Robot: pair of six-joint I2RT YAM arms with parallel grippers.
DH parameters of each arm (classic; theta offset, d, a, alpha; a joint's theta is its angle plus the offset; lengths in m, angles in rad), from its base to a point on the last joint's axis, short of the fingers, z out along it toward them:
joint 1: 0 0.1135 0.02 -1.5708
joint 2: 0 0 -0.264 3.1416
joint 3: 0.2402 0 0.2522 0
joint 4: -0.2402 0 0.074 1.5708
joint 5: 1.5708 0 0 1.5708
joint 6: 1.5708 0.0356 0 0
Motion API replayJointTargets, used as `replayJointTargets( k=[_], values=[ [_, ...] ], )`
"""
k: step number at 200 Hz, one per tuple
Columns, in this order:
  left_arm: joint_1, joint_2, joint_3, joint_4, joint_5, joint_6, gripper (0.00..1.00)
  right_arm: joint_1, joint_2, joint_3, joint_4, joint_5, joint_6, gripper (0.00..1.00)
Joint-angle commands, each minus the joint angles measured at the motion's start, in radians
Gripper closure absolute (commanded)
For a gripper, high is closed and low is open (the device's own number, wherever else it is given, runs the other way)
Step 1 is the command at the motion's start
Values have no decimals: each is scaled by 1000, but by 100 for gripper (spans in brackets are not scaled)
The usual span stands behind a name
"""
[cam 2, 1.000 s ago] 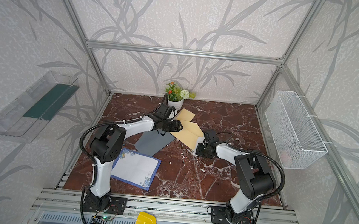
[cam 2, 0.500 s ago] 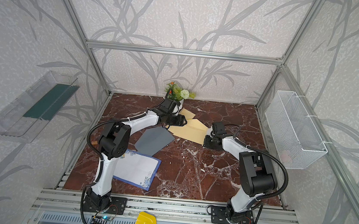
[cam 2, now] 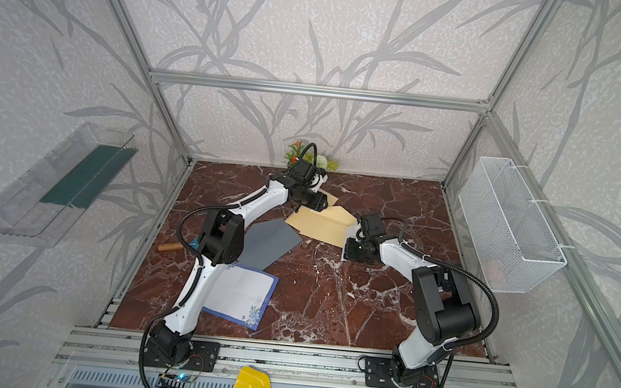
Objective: Fold the letter paper in half and place it into the envelope
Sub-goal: Adjust the envelope at the center of the board, then pick up the envelope from the center of the board.
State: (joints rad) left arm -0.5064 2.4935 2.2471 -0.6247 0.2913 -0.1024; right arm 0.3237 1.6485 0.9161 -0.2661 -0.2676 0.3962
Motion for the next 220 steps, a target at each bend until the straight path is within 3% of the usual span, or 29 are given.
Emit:
replayJointTargets(
  k=[1, 59, 125, 220],
  values=[
    [-7, 38, 65, -92, 29, 112, 38, 0, -9, -11, 16, -30, 10, 100],
    [-5, 193, 302, -220, 33, 139, 38, 0, -10, -22, 33, -67, 24, 100],
    [-4, 199, 301, -212, 56, 130, 36, 0, -6, -23, 38, -73, 21, 100],
    [11, 156, 280, -333, 190, 174, 47, 0, 46, -17, 68, -75, 18, 100]
  ],
)
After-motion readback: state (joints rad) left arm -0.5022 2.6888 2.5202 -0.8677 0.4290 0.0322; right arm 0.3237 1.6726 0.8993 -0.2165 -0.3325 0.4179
